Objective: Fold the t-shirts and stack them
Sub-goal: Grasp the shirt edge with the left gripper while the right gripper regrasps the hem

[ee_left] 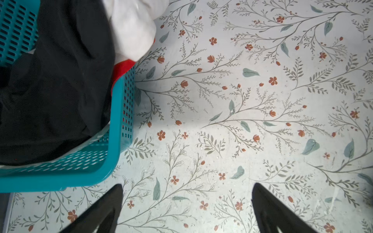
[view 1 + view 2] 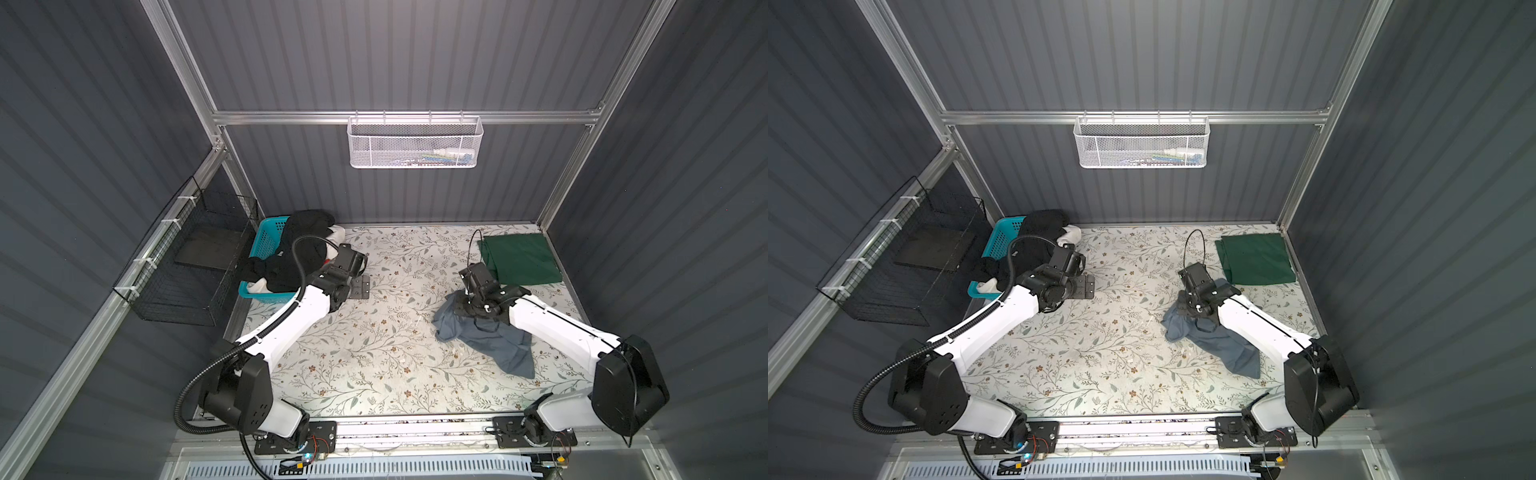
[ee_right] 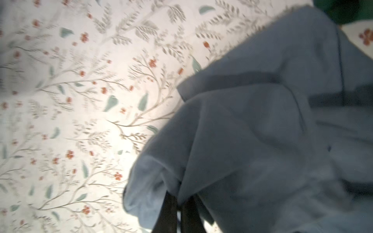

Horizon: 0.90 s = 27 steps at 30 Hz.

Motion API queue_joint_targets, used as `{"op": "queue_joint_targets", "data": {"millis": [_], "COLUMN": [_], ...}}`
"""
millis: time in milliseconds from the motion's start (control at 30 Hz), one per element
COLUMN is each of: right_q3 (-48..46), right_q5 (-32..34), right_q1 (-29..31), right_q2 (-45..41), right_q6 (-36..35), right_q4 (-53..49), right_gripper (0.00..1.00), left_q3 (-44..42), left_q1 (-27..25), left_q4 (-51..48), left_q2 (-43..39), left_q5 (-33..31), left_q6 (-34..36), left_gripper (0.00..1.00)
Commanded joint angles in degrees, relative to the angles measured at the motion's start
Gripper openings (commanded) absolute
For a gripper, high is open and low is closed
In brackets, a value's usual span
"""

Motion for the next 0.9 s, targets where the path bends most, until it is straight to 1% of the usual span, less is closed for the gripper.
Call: {"op": "queue_joint_targets", "data": {"millis": [0, 133, 267, 300, 333, 367, 400, 433, 533, 633, 700, 800, 867], "right_q3": [6.87, 15.55, 24.82, 27.69, 29.49, 30.15, 29.51, 28.50, 22.91, 15.81, 9.60, 1.84, -3.35], "right_q5": [-5.57, -9.60, -13.77, -14.78, -14.88, -13.77, -11.87, -10.39, -7.88, -5.38, -0.81, 3.01, 4.39], "right_q1": [0.70, 0.85, 1.19, 1.11, 1.14, 1.07, 0.85, 0.45, -2.83, -6.41, -8.07, -9.32, -9.60], "right_q2": [3.08, 11.52, 22.03, 24.20, 25.38, 25.38, 24.21, 22.81, 15.62, 7.84, 0.82, -7.61, -12.75], "right_q6": [-3.31, -4.60, -6.17, -6.84, -7.64, -8.34, -8.70, -8.82, -7.93, -7.02, -6.52, -4.61, -2.63], "right_q4": [1.42, 1.36, 1.82, 0.36, -0.81, -1.47, -1.21, -0.78, -0.19, -0.82, -2.84, -6.75, -9.66], "right_gripper": [0.00, 0.00, 0.01, 0.24, 0.54, 0.74, 0.85, 0.90, 0.99, 0.99, 0.99, 0.99, 0.99], "left_q3": [-4.31, -8.67, -11.60, -12.08, -12.18, -12.01, -11.67, -11.36, -10.35, -8.90, -7.17, -3.59, -1.01], "left_q1": [0.12, 0.05, 0.02, -0.07, -0.08, -0.07, -0.06, -0.16, -0.39, -1.56, -3.33, -6.32, -7.59], "left_q4": [2.13, 3.11, 3.52, 3.67, 3.61, 3.38, 3.22, 3.25, 4.38, 6.78, 8.49, 9.51, 9.88], "left_q2": [-3.64, -6.78, -9.02, -9.40, -9.58, -9.67, -9.63, -9.52, -8.40, -5.34, -1.99, 4.07, 8.20], "left_q5": [-1.27, -1.78, -1.51, -1.06, -0.80, -0.32, 0.16, 0.71, 3.33, 6.99, 8.58, 9.87, 11.01], "left_q6": [-2.50, -4.48, -6.11, -6.28, -6.34, -6.44, -6.49, -6.48, -6.20, -6.10, -5.54, -4.10, -3.40], "left_gripper": [1.00, 1.00, 1.00, 1.00, 1.00, 1.00, 1.00, 1.00, 1.00, 1.00, 1.00, 1.00, 1.00]}}
